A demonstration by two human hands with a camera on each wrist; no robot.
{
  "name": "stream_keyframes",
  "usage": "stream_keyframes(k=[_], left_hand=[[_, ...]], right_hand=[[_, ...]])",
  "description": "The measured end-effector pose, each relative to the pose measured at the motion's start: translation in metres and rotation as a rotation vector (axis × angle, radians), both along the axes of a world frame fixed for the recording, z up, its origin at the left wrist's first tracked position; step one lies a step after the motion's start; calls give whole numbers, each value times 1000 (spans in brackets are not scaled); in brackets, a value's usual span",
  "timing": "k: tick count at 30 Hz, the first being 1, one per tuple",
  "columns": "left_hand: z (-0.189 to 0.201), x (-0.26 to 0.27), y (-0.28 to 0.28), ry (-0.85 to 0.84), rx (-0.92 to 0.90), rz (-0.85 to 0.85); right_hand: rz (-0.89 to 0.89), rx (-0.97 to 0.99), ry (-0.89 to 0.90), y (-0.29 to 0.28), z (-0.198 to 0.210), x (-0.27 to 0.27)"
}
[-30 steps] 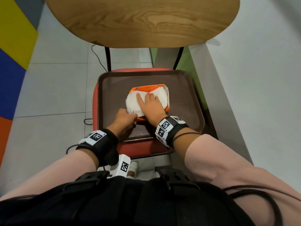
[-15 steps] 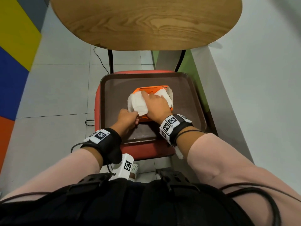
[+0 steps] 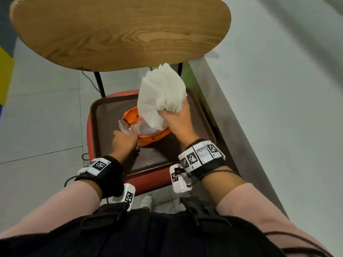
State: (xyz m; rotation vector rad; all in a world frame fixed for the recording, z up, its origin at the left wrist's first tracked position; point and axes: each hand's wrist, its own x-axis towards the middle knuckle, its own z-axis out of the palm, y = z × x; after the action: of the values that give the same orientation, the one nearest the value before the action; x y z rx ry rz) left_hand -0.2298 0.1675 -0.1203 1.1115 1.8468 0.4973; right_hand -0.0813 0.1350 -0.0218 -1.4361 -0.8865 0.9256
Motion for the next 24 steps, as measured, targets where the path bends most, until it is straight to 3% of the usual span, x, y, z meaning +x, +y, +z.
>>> stream_keyframes(k=[6, 9, 12, 15, 17, 19, 21, 24], left_hand=[[19, 11, -5, 86, 14, -108], [41, 8, -10, 86, 89, -200], [71, 15, -17, 68, 318, -339], [117, 52, -25, -171, 367, -601], [151, 86, -34, -552, 156, -841], [175, 115, -43, -879, -135, -970], [195, 146, -53, -1027, -310, -1065], [209, 184, -76, -1126, -426, -1131]], right_hand=[[-98, 60, 559, -11, 20, 22], [-220, 89, 593, -23, 29, 37], [-327, 58, 185, -50, 48, 51], [-323, 34, -265, -80, 70, 58], [-384, 5, -513, -97, 78, 63], [-434, -52, -757, -117, 80, 70], [-500, -162, -974, -140, 84, 77], [-579, -361, -1177, -172, 92, 82]])
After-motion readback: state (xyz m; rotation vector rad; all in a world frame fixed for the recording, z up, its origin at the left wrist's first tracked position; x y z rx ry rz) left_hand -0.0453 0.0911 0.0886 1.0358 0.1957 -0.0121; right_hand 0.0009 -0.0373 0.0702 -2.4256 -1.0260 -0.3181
